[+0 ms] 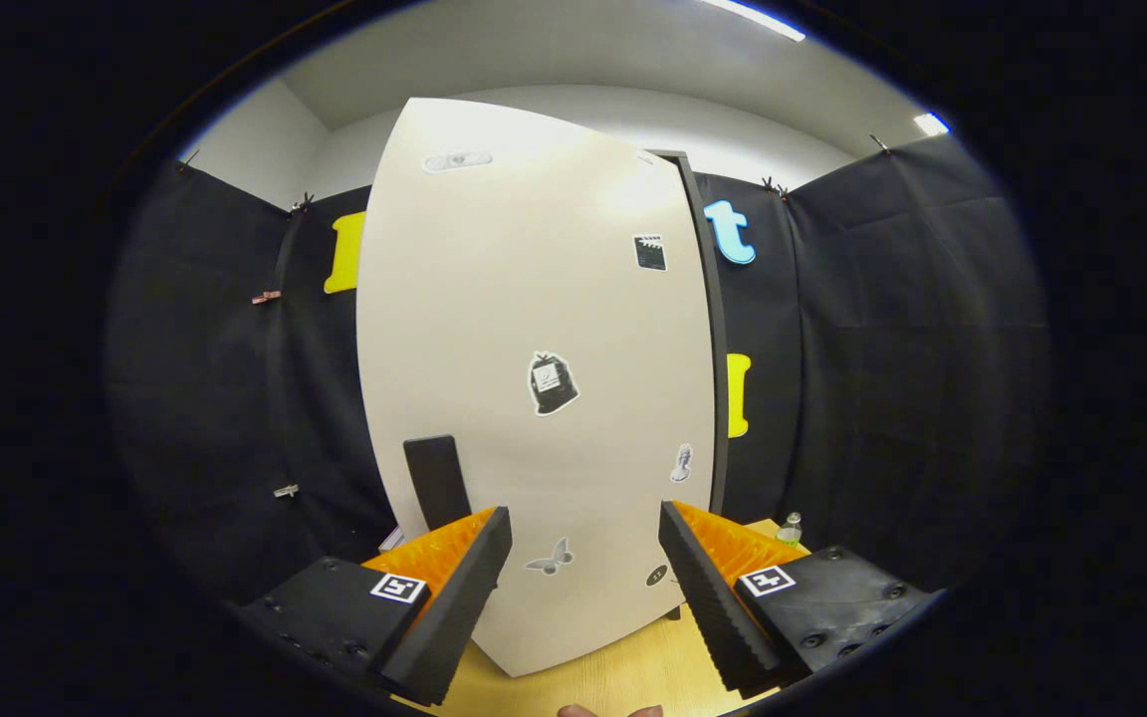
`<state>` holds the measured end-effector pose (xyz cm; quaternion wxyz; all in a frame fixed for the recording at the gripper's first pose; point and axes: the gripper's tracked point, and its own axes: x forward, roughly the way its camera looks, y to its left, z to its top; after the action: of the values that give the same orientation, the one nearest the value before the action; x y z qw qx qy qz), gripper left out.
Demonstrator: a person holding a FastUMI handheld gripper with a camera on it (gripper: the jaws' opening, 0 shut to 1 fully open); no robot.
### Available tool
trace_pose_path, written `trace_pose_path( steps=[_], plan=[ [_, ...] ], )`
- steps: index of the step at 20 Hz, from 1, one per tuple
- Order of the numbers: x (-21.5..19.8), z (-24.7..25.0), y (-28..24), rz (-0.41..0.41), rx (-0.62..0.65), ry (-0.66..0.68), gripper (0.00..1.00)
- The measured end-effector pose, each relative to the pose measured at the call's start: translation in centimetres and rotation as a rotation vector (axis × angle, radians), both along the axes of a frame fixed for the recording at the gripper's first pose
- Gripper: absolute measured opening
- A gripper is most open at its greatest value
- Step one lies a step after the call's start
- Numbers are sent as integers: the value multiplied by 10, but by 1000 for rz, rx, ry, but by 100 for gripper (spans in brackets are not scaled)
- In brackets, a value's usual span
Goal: Open the shoe cabinet door, grab the shoes and put them into the shoe cabinet, then close the shoe cabinet door.
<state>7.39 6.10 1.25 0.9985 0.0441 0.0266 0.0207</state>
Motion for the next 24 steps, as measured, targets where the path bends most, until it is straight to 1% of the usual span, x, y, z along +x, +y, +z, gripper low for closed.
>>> trace_pose_path(
  steps=[1,3,5,6,11,15,19,24],
  plan=[
    [2,4,0,8,-10,-22,98],
    [3,3,-4,-8,-56,-33,98],
    [4,3,-6,-5,-81,-42,98],
    [4,0,-5,2,-83,-36,98],
    [3,-14,-10,-12,-82,-1,99],
    [2,-14,-12,-23,-75,-7,98],
    [1,-20,-9,-8,-46,10,99],
    [2,-24,-10,-23,-68,4,99]
  ],
)
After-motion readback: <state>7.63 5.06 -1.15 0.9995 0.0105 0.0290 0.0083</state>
